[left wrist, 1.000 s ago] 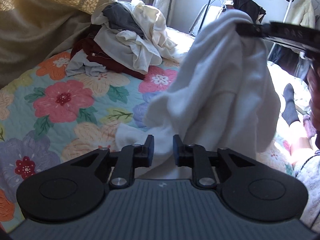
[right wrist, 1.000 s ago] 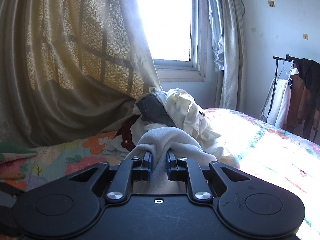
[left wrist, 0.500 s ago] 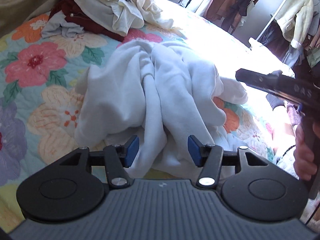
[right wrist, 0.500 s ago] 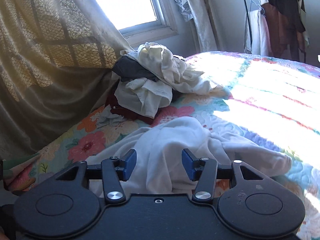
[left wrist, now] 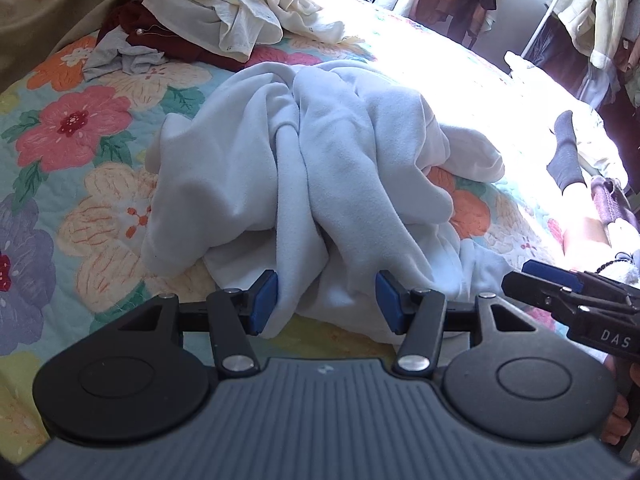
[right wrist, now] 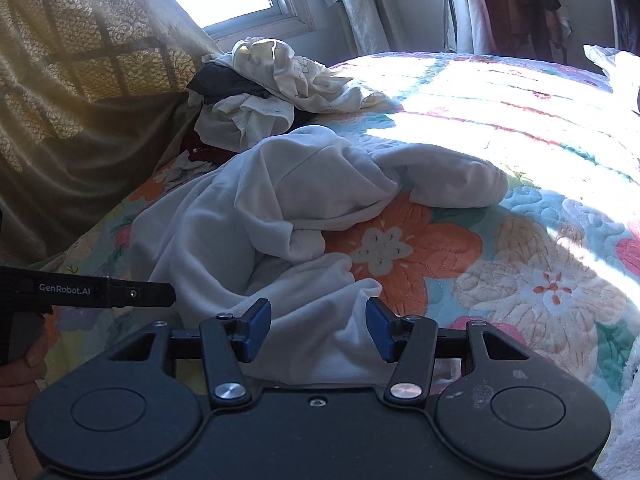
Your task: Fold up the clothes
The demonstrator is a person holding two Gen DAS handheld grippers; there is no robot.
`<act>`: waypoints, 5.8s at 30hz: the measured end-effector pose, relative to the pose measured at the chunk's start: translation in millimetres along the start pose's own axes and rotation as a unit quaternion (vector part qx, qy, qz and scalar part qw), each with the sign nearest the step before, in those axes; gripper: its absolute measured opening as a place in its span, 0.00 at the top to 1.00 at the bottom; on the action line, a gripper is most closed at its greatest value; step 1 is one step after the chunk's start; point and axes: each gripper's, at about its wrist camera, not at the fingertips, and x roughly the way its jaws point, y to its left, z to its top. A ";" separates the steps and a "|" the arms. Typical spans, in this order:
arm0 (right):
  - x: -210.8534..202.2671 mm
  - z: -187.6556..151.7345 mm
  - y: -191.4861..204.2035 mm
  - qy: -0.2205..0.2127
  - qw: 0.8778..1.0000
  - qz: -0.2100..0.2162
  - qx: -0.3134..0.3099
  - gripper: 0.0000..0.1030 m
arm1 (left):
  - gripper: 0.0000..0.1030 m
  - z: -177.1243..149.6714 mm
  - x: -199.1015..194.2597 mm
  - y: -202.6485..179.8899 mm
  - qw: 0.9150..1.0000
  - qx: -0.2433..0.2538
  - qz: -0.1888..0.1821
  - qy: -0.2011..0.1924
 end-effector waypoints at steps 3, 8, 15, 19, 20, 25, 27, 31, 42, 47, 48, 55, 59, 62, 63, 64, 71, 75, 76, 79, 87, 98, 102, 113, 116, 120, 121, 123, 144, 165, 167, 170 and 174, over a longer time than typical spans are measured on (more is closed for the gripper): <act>-3.3 -1.5 12.3 -0.008 1.000 0.013 -0.024 0.44 | 0.48 -0.3 1.0 0.3 1.000 -0.002 0.000 0.003; 4.9 -9.1 34.9 0.015 0.995 0.026 -0.098 0.41 | 0.48 -0.5 0.7 0.5 1.000 -0.003 -0.002 0.004; 46.2 -34.8 46.2 0.040 0.988 -0.009 -0.148 0.51 | 0.48 -0.6 -3.2 -2.8 1.000 0.010 -0.001 0.001; 53.2 -33.3 44.1 0.046 0.992 -0.003 -0.120 0.93 | 0.48 -0.2 -3.7 0.2 1.000 -0.001 -0.006 0.001; 49.7 -31.5 45.8 0.042 0.992 0.004 -0.121 0.93 | 0.48 0.4 -4.3 1.5 1.000 -0.006 -0.009 0.000; 38.5 -27.3 49.6 0.042 0.993 0.057 -0.097 0.93 | 0.47 2.7 -5.7 7.5 0.999 -0.030 -0.027 -0.004; 36.3 -27.2 51.1 0.047 0.992 0.076 -0.087 0.93 | 0.45 2.6 -4.4 8.4 0.999 -0.034 -0.030 -0.002; 33.1 -29.7 59.1 0.057 0.989 0.108 -0.087 0.93 | 0.43 3.0 -3.1 8.1 0.999 -0.034 -0.031 -0.001; 30.9 -33.1 84.5 0.071 0.978 0.166 -0.109 0.93 | 0.17 0.5 6.3 4.7 0.999 -0.017 -0.031 0.025; 34.5 -38.7 88.0 0.083 0.974 0.173 -0.120 0.93 | 0.45 -5.6 26.5 3.7 0.999 0.003 0.011 0.053; 35.3 -40.1 86.6 0.085 0.974 0.177 -0.116 0.93 | 0.63 -6.5 29.7 3.6 0.998 0.008 0.021 0.056; 27.9 -33.5 81.5 0.078 0.977 0.176 -0.097 0.89 | 0.79 -2.2 10.5 7.1 0.996 0.017 0.091 0.015; 15.7 -22.0 70.6 0.060 0.982 0.159 -0.080 0.85 | 0.79 4.5 -9.7 23.8 0.984 0.014 0.173 -0.026; 13.2 -9.5 60.7 0.045 0.988 0.131 -0.068 0.74 | 0.79 9.9 -19.1 46.0 0.972 -0.015 0.232 -0.041; 13.1 -5.1 57.2 0.039 0.990 0.123 -0.063 0.70 | 0.79 10.6 -20.6 50.8 0.968 -0.021 0.245 -0.042; 14.3 -1.1 54.7 0.035 0.991 0.116 -0.058 0.63 | 0.79 11.2 -21.6 55.1 0.966 -0.025 0.255 -0.041; 41.0 28.4 46.2 0.022 0.993 0.110 -0.035 0.42 | 0.67 6.6 -5.7 52.8 0.971 -0.011 0.238 -0.002; 76.6 28.4 48.3 0.051 0.995 0.080 -0.005 0.42 | 0.50 3.6 2.3 52.3 0.979 -0.023 0.201 0.010; 84.7 27.0 47.6 0.057 0.996 0.072 0.004 0.42 | 0.53 3.4 4.2 52.5 0.979 -0.020 0.204 0.008; 102.3 26.5 43.1 0.057 0.995 0.080 0.007 0.90 | 0.83 3.4 0.6 56.1 0.971 -0.032 0.236 -0.006; 21.4 78.2 17.4 -0.070 0.995 -0.021 -0.067 0.91 | 0.84 5.9 -29.4 63.7 0.960 -0.037 0.273 -0.044; 19.4 72.2 -37.6 -0.030 0.980 -0.161 -0.111 0.92 | 0.81 0.6 -23.6 37.3 0.980 0.001 0.196 -0.029; 40.1 61.6 -45.7 -0.020 0.973 -0.198 -0.120 0.92 | 0.48 0.2 -14.4 34.9 0.985 -0.002 0.171 0.008; 34.0 46.1 -60.4 0.024 0.982 -0.187 -0.015 0.58 | 0.26 -6.5 4.2 31.4 0.989 -0.020 0.136 0.046; 13.0 43.4 -45.7 0.017 0.987 -0.158 -0.006 0.57 | 0.29 -8.3 7.5 30.0 0.989 -0.013 0.138 0.053; 3.2 33.4 -19.1 0.042 0.996 -0.075 -0.006 0.54 | 0.29 -10.4 9.2 21.3 0.987 0.014 0.151 0.052; 6.3 29.3 -11.5 0.063 0.997 -0.037 -0.006 0.54 | 0.29 -9.9 9.4 21.8 0.987 0.011 0.150 0.053; 14.9 20.8 6.3 0.081 0.996 -0.008 -0.019 0.54 | 0.29 -9.7 9.6 24.1 0.987 0.004 0.148 0.054; 51.5 -4.8 104.3 0.136 0.978 0.062 -0.145 0.40 | 0.80 -5.5 2.3 29.4 0.992 -0.014 0.118 0.035; 32.2 1.0 107.3 0.107 0.982 0.099 -0.117 0.46 | 0.87 0.4 -17.4 30.8 0.998 -0.038 0.040 -0.002; 36.0 2.7 107.9 0.103 0.983 0.103 -0.111 0.43 | 0.87 0.1 -17.3 29.4 0.999 -0.034 0.040 -0.002; 48.8 4.6 108.8 0.095 0.985 0.093 -0.107 0.41 | 0.87 0.2 -18.0 28.1 0.999 -0.030 0.039 -0.003; 67.5 0.3 105.1 0.116 0.986 0.099 -0.074 0.92 | 0.87 0.0 -19.5 29.6 0.999 -0.033 0.033 -0.003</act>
